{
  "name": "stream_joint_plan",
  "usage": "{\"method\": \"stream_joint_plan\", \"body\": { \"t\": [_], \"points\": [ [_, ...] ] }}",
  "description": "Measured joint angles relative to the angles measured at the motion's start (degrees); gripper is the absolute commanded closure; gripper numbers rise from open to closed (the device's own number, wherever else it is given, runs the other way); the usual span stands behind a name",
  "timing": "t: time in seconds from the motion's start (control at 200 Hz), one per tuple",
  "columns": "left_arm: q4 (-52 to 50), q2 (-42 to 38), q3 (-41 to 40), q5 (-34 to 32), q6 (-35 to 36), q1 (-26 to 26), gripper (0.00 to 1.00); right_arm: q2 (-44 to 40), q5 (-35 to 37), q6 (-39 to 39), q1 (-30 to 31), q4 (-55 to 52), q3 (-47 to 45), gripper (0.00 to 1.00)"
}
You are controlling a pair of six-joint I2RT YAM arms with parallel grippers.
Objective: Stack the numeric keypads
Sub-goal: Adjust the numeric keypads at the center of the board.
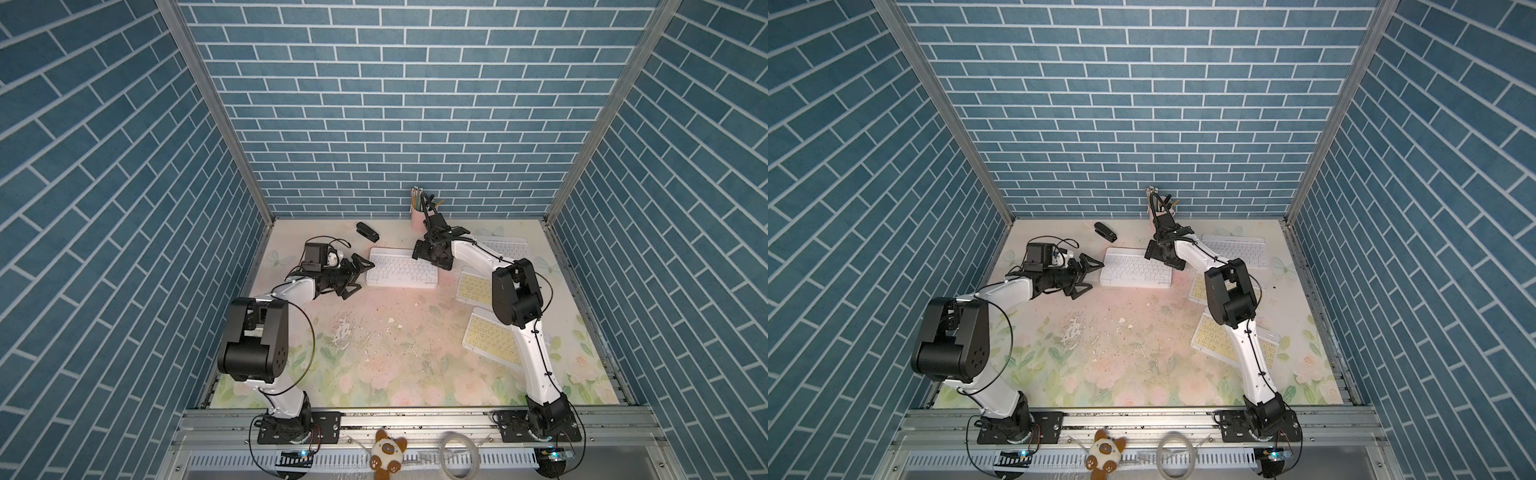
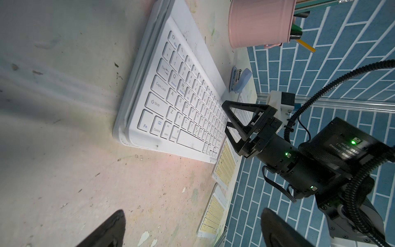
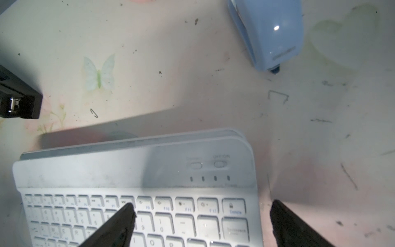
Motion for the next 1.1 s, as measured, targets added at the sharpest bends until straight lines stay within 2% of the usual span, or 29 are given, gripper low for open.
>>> {"method": "stream_joint_plan", "body": {
  "t": [1.1],
  "points": [
    [1.29,1.88,-0.44,0.87,0.24,0.0,0.0,3.74,0.81,0.0,0.76,-4.04,7.13,0.01]
  ]
}}
